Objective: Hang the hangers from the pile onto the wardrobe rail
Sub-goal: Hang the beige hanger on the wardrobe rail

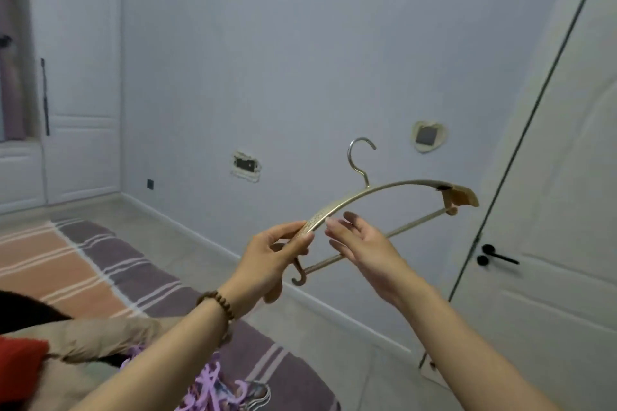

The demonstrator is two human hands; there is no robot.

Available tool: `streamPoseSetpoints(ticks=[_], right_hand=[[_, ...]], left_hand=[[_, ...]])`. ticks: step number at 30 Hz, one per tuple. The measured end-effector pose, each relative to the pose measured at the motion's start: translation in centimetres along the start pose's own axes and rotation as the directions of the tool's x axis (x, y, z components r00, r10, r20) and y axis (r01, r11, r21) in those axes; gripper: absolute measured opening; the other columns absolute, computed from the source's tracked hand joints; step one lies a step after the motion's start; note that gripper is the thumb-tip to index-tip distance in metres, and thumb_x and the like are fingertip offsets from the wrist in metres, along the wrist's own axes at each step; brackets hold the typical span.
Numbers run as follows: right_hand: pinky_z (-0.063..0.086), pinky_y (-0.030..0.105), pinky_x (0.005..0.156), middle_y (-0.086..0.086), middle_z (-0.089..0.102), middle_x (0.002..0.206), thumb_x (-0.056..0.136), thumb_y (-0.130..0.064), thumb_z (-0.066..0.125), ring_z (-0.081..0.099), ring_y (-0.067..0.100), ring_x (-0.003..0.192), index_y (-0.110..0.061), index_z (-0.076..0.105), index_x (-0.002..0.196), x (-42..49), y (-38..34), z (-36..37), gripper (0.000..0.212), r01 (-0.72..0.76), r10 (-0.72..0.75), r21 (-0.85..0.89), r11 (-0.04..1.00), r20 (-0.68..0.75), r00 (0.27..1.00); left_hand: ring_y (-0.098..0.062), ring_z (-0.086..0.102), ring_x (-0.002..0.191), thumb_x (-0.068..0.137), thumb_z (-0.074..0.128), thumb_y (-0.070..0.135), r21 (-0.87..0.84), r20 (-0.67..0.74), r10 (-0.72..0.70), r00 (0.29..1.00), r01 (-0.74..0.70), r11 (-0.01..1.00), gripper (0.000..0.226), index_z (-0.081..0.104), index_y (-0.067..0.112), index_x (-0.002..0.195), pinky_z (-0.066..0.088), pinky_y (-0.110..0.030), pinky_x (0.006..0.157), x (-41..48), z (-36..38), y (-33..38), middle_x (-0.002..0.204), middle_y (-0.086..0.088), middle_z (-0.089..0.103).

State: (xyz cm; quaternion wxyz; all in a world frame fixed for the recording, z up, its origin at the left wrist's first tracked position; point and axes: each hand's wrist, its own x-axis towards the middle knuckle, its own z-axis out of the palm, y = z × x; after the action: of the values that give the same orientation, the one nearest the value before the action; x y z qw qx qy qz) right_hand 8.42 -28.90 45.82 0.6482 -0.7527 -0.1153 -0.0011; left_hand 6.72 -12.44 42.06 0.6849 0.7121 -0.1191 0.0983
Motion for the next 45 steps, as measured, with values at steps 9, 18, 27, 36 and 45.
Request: streamPoseSetpoints(ticks=[9, 18, 27, 36, 45], right_hand=[[0.049, 0.029, 0.097, 0.004, 0.067, 0.117, 0.087, -0.029, 0.063, 0.064, 0.012, 0.108, -0.009, 0.059, 0.117, -14.7, -11.6, -17.3, 0.036, 0.129, -0.153, -0.091, 0.987, -0.365, 0.918], [0.054, 0.023, 0.087, 0.008, 0.07, 0.111, 0.091, -0.023, 0.056, 0.069, 0.014, 0.098, -0.001, 0.056, 0.116, -34.6, -17.9, -30.2, 0.033, 0.128, -0.253, -0.23, 0.965, -0.678, 0.69], [0.05, 0.029, 0.091, 0.002, 0.073, 0.102, 0.086, -0.027, 0.061, 0.071, 0.016, 0.093, -0.014, 0.045, 0.134, -49.6, -21.0, -42.6, 0.052, 0.158, -0.383, -0.35, 0.923, -0.809, 0.446], [0.053, 0.028, 0.084, 0.001, 0.072, 0.088, 0.089, -0.018, 0.058, 0.07, 0.01, 0.07, -0.014, 0.045, 0.124, -60.9, -23.6, -53.7, 0.038, 0.22, -0.371, -0.31, 0.925, -0.861, 0.347], [0.055, 0.018, 0.067, -0.003, 0.074, 0.07, 0.091, -0.02, 0.056, 0.07, 0.007, 0.064, -0.014, 0.06, 0.093, -67.0, -27.0, -63.2, 0.007, 0.24, -0.227, -0.14, 0.96, -0.895, 0.383]], left_hand=[[-0.007, 0.068, 0.091, 0.074, 0.058, 0.05, -0.08, 0.446, 0.248, 0.86, -0.238, 0.968, 0.039, 0.066, 0.035, 0.11, 0.053, -0.03, 0.082, -0.9, 16.5, 13.6, 0.1, 0.006, 0.071], [-0.005, 0.069, 0.082, 0.081, 0.063, 0.039, -0.291, 0.684, 0.452, 0.572, -0.355, 0.889, 0.034, 0.066, 0.024, 0.111, 0.051, -0.018, 0.065, -9.0, 36.0, 24.2, 0.093, 0.001, 0.072], [-0.01, 0.069, 0.087, 0.084, 0.063, 0.037, -0.474, 0.703, 0.587, 0.402, -0.352, 0.807, 0.028, 0.067, 0.024, 0.108, 0.048, -0.011, 0.056, -18.9, 53.2, 32.1, 0.095, 0.005, 0.069], [-0.008, 0.039, 0.036, 0.086, 0.059, 0.037, -0.553, 0.728, 0.62, 0.292, -0.284, 0.783, 0.033, 0.062, 0.022, 0.115, 0.032, -0.017, 0.034, -25.3, 67.2, 36.8, 0.083, -0.023, 0.063], [-0.002, 0.045, 0.039, 0.089, 0.058, 0.035, -0.522, 0.684, 0.691, 0.234, -0.505, 0.688, 0.026, 0.069, 0.012, 0.097, 0.036, -0.014, 0.043, -28.3, 75.7, 42.6, 0.053, 0.008, 0.058]])
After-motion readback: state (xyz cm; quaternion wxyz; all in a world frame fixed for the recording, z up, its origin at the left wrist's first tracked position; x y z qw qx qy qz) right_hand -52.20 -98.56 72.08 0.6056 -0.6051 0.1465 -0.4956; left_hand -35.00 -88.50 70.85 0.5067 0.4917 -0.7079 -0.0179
